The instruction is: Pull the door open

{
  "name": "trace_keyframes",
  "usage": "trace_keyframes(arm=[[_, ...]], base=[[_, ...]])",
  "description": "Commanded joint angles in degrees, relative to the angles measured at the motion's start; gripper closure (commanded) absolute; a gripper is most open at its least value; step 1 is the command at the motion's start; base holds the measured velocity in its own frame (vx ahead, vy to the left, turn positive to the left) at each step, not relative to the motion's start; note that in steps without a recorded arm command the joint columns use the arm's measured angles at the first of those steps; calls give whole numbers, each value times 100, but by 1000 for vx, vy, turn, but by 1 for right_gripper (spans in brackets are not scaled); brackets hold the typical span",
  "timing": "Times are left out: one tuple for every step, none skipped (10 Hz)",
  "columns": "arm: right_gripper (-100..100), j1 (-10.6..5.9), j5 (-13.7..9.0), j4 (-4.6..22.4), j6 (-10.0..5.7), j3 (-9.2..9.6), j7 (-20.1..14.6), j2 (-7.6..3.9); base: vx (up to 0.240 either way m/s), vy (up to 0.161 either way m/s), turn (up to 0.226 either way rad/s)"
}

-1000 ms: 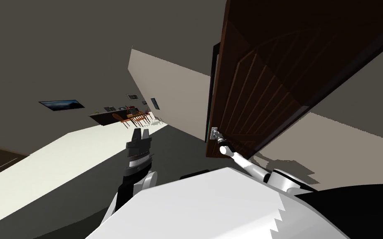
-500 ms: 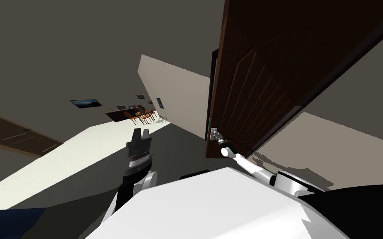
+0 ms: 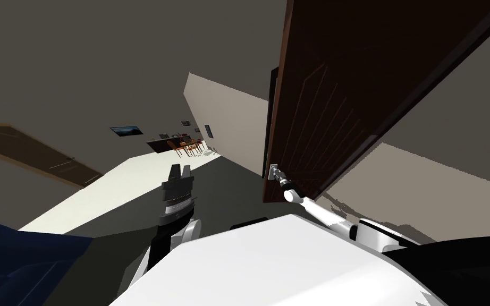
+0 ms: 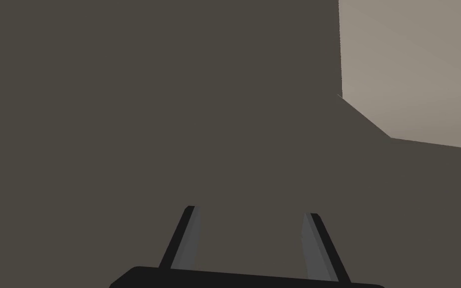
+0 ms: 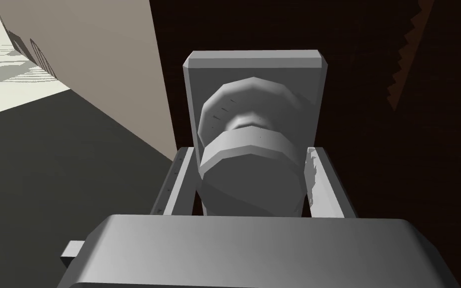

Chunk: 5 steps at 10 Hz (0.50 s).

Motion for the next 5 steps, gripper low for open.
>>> trace_keyframes(arm=[[100, 7, 48, -19, -29, 91, -100, -54], [100, 15, 76, -39, -51, 143, -163, -100], [100, 23, 105, -60, -73, 198, -229, -148], [100, 31, 134, -81, -95, 252, -295, -196], [100, 38, 161, -101, -116, 303, -357, -242]], base=[[-183, -59, 82], [-209, -72, 118], [-190, -97, 137], [-200, -96, 120], [-222, -67, 138]])
